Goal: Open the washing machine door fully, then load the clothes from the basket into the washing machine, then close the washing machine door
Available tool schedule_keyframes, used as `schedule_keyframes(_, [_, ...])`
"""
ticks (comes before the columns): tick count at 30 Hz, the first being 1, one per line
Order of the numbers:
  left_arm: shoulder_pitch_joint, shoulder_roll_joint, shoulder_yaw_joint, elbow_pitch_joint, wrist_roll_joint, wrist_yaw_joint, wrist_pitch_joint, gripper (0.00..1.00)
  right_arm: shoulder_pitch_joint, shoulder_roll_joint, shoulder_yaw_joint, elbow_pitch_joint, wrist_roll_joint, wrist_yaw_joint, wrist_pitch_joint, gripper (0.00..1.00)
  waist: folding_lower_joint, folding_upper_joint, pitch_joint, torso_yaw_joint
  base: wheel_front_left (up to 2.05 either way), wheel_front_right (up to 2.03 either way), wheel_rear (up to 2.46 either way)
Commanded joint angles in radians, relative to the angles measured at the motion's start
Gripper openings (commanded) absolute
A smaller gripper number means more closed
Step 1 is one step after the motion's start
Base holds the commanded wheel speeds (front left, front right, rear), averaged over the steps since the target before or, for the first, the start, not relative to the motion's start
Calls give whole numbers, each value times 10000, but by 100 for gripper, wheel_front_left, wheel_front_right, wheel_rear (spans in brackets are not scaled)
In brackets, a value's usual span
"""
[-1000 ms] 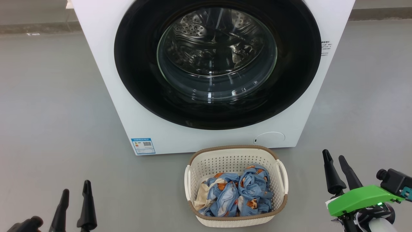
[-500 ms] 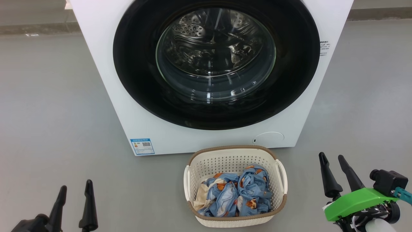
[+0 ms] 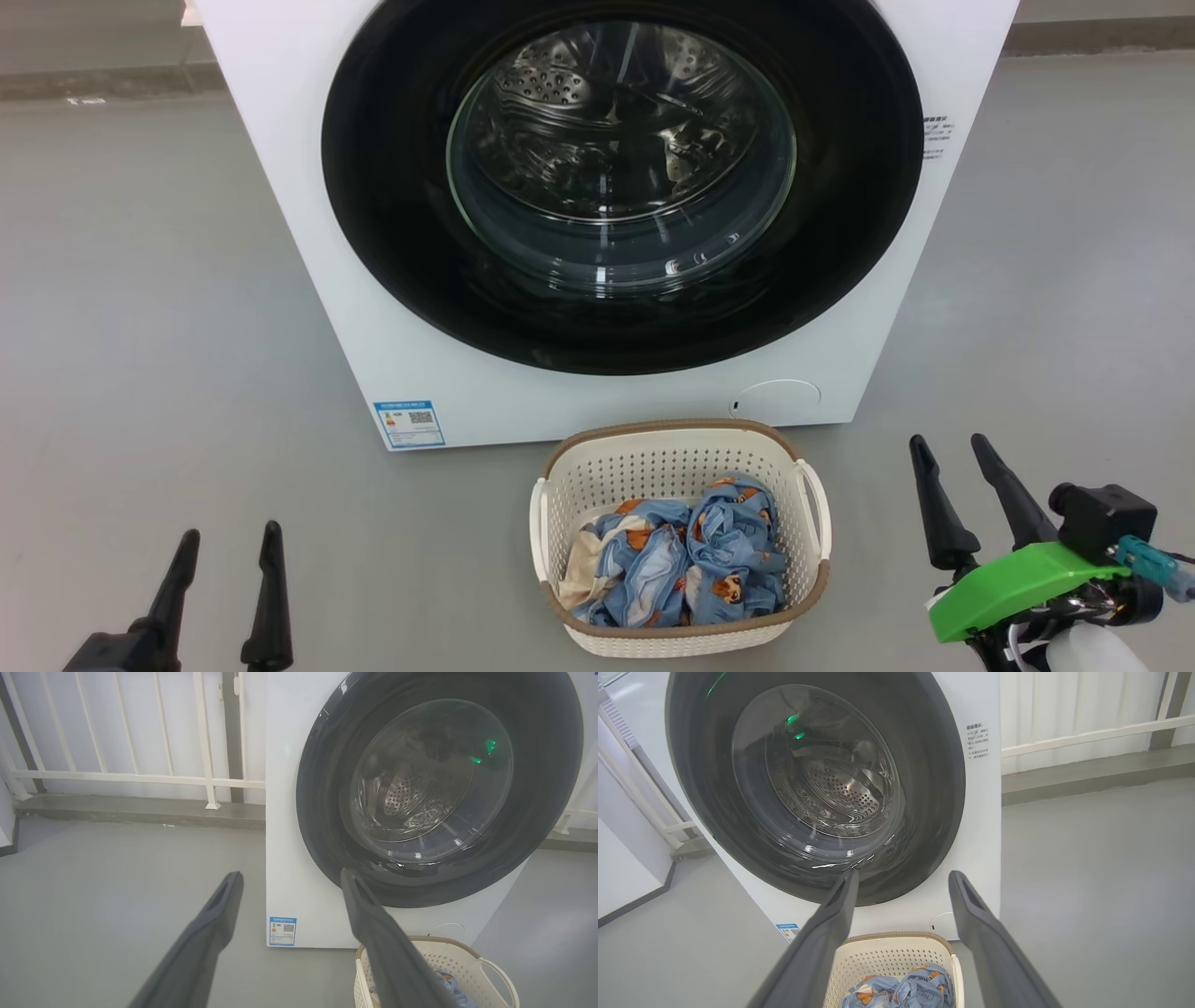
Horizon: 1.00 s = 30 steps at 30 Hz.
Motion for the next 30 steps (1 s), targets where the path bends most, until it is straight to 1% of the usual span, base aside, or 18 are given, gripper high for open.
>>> schedule_keyframes(1, [-425, 275, 292, -166, 382, -48, -197, 100, -424, -195, 285, -173, -410, 72, -199, 100, 0, -1, 13, -1, 0, 0, 0])
schedule_keyframes(5, [-458, 327, 286, -133, 746, -50, -306, 100, -467, -237, 365, -147, -786, 75, -308, 100, 0, -1, 27, -3, 0, 0, 0])
schedule_keyframes(24, [-474, 346, 279, 126, 169, -50, -306, 100, -269, -136, 200, -193, -876, 75, -308, 100, 0, -1, 21, -22, 0, 0, 0])
schedule_keyframes(30, [-454, 370, 242, 190, 137, -50, -306, 100, -224, -129, 178, -240, -905, 75, -308, 100, 0, -1, -10, -28, 0, 0, 0])
